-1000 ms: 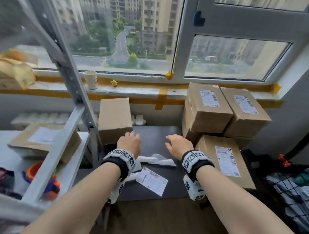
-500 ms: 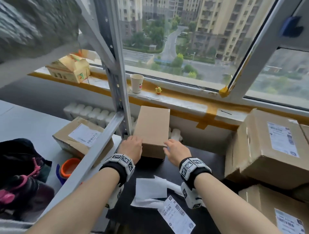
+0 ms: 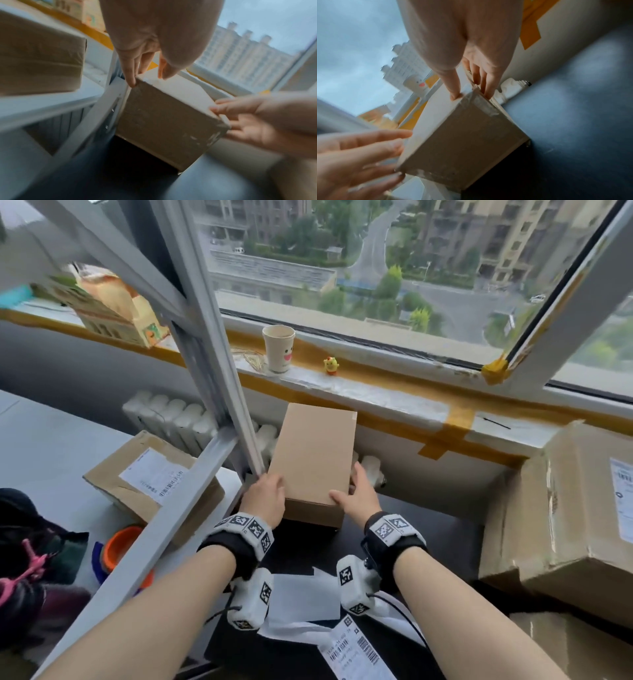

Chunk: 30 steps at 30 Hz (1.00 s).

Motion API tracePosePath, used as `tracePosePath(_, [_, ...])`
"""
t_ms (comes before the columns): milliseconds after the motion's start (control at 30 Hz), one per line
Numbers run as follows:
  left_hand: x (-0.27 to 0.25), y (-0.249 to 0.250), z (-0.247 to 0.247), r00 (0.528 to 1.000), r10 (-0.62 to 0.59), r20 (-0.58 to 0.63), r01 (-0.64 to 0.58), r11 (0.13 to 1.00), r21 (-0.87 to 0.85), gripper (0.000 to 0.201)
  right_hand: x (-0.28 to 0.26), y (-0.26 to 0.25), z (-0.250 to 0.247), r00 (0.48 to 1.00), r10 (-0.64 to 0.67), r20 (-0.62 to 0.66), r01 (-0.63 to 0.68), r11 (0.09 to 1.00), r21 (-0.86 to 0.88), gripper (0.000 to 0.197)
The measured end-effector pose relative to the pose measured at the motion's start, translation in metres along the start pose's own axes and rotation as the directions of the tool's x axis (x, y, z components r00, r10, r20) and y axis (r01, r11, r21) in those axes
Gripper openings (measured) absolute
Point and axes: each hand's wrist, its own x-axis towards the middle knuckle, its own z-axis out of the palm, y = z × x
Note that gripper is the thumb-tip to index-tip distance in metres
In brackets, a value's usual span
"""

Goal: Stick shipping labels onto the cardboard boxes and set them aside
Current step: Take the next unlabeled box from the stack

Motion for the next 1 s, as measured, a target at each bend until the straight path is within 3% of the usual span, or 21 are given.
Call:
tracePosePath(167, [-0.007,0.011,0.001,0.999,-0.041,-0.033,0.036,0.989,-0.147,0.033,-0.012,0.007,-0.024,1.0,-0.009,-0.015,0.009,0.999,0.048,0.064])
tracePosePath(633, [-0.055,0.087,0.068,0.977,0.201,0.074,-0.181,0.959,-0.217,0.03,-0.093,0.069,-0.123,0.964,0.106,-0.243,-0.088,0.993,0.083,0.068])
tracePosePath(733, [-0.061,0.089,0.075,0.967,0.244,0.075,-0.224,0.952,-0.209,0.034,-0.098,0.073,-0.127,0.957,0.099,-0.271,-0.105,0.994,-0.007,0.067])
tracePosePath(833, [-0.064,0.086,0.074,0.953,0.268,0.139,-0.252,0.96,-0.123,0.04,-0.102,0.07,-0.124,0.955,0.052,-0.292,-0.118,0.97,-0.215,0.061])
tracePosePath(1000, [-0.082,0.071,0.069,0.932,0.326,0.16,-0.334,0.942,0.024,0.044,-0.127,0.07,-0.1,0.966,-0.129,-0.226,-0.036,0.794,-0.606,0.055])
